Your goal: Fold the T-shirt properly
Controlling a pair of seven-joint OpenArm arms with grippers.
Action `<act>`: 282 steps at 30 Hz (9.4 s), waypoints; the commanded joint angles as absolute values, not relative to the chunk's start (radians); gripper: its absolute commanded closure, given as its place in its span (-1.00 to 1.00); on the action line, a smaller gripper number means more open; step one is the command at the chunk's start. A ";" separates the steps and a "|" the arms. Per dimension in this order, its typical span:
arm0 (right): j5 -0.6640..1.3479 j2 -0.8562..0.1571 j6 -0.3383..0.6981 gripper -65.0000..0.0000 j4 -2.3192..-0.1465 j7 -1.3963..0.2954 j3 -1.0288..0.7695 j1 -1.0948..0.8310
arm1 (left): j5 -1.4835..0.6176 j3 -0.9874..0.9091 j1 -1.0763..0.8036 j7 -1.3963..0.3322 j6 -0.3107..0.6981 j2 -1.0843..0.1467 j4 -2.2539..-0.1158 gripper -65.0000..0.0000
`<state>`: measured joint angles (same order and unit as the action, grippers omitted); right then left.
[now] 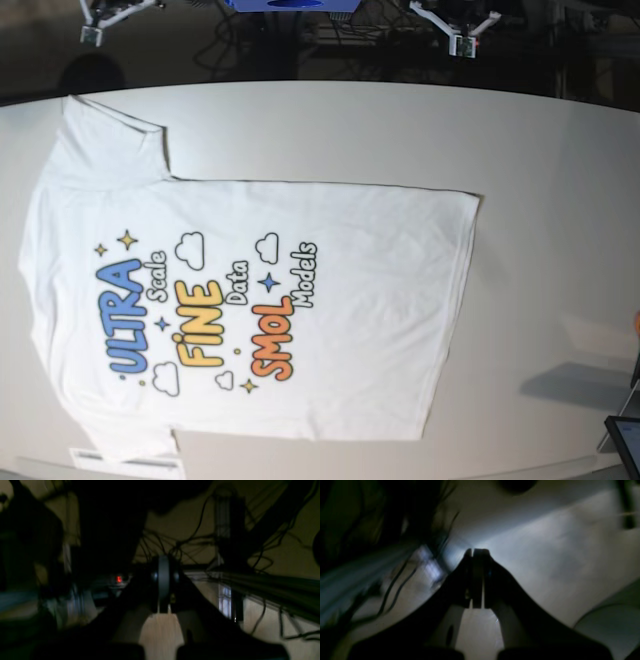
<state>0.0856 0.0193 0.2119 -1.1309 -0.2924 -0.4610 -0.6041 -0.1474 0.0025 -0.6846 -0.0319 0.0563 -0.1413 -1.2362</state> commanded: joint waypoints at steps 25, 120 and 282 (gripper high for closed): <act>0.087 -0.065 0.200 0.62 -0.372 -0.143 -0.286 -0.278 | -0.143 0.005 -0.251 0.015 0.053 -0.111 -0.291 0.84; 0.094 -0.064 0.205 1.00 -0.435 -0.140 -0.237 -0.320 | -0.154 0.183 -0.346 -0.056 0.053 -0.094 -0.481 1.00; 0.783 -0.079 0.698 0.97 -1.744 -1.245 -0.826 -0.352 | -0.690 -0.367 -0.285 -0.737 0.266 -0.122 -1.641 0.17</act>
<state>0.7639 -0.0654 0.6956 -1.7294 -1.2549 -0.8242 -0.3542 -0.6888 -0.3656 -0.2821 -0.7300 0.2665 -0.1169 -1.6318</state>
